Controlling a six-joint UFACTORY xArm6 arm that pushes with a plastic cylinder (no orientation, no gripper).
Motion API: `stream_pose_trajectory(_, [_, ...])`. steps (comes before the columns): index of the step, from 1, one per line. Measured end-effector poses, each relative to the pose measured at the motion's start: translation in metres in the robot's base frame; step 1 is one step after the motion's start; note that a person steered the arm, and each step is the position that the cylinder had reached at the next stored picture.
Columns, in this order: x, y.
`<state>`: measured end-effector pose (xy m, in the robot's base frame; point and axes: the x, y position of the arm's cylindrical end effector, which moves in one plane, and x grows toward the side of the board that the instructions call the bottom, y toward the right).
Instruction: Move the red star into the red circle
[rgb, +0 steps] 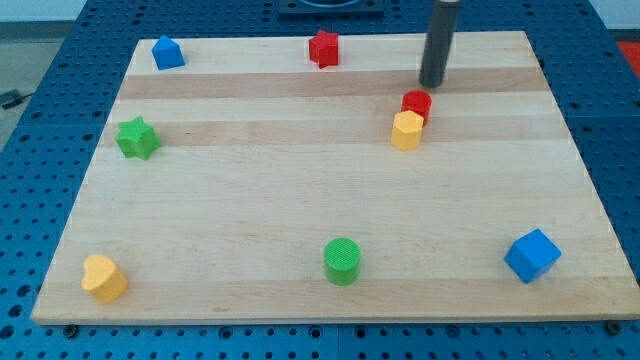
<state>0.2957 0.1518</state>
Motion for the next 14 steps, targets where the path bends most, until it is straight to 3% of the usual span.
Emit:
stream_pose_trajectory(2, [-0.032, -0.012])
stream_pose_trajectory(5, [0.001, -0.235])
stream_pose_trajectory(6, [-0.037, -0.249])
stream_pose_trajectory(8, [-0.099, -0.198])
stream_pose_trajectory(9, [-0.089, -0.147])
stream_pose_trajectory(10, [-0.050, -0.110])
stream_pose_trajectory(11, [-0.046, -0.097])
stream_pose_trajectory(12, [-0.101, -0.098])
stream_pose_trajectory(13, [-0.103, -0.124])
stream_pose_trajectory(14, [-0.102, -0.191])
